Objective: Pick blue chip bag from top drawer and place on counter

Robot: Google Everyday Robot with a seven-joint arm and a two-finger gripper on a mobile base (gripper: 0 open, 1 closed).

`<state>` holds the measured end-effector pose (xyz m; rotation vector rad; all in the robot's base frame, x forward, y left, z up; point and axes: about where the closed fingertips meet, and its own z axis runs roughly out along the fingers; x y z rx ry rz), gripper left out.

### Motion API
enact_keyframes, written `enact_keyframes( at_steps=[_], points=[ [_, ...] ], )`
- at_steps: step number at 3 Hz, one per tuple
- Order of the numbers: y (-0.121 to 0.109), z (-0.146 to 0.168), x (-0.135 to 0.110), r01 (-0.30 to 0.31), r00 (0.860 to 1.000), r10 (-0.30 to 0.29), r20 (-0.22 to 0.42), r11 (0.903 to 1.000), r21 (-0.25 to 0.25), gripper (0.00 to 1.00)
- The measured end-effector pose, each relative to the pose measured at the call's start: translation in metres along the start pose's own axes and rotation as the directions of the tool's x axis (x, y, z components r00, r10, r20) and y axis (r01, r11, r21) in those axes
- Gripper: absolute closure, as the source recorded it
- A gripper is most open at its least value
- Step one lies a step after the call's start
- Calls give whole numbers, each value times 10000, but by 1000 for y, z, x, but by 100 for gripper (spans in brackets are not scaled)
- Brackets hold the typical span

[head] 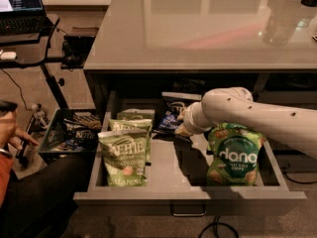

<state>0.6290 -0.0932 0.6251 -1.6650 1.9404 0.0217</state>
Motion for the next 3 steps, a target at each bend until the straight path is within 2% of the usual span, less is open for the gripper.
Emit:
enact_keyframes(
  at_steps=[1,2,3],
  points=[
    [1,-33,-11,-59,9979,60,646,10000,-20,100],
    [-1,-105,-36,53,9867,-82,1624,9998,182,100],
    [-1,-163,-54,202,9770,-271,2117,9992,350,100]
  ],
)
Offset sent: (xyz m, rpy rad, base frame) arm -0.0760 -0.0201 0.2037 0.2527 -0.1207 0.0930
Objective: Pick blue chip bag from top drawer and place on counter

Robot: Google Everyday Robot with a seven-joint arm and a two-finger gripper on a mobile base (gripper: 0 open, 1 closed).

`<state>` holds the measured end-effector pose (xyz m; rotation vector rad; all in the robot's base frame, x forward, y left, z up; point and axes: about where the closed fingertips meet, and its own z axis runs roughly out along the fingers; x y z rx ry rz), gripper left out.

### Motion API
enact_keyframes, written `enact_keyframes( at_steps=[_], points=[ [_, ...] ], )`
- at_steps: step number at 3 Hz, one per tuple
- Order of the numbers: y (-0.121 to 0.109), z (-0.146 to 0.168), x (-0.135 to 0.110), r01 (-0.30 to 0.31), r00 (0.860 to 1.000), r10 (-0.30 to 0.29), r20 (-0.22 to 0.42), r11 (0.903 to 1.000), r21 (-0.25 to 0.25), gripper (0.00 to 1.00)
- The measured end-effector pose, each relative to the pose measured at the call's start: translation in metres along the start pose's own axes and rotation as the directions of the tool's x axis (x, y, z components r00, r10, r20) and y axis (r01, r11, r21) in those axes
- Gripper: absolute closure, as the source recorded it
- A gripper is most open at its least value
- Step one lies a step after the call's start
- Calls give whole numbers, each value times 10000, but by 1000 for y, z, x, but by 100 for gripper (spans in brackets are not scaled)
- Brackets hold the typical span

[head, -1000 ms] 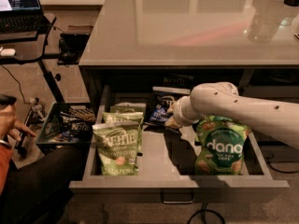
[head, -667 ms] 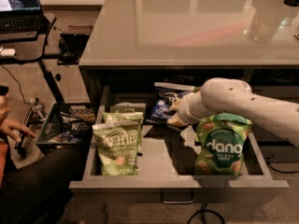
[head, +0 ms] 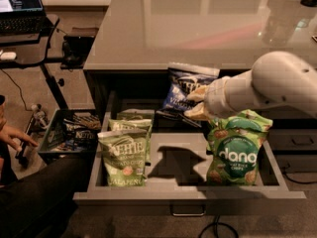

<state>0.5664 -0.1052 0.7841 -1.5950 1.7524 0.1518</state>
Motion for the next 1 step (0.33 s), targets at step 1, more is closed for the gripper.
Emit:
enact_keyframes(
  at_steps=[1],
  points=[
    [2,-32,-18,128,9993,-123,363,9998,-130,100]
  ],
)
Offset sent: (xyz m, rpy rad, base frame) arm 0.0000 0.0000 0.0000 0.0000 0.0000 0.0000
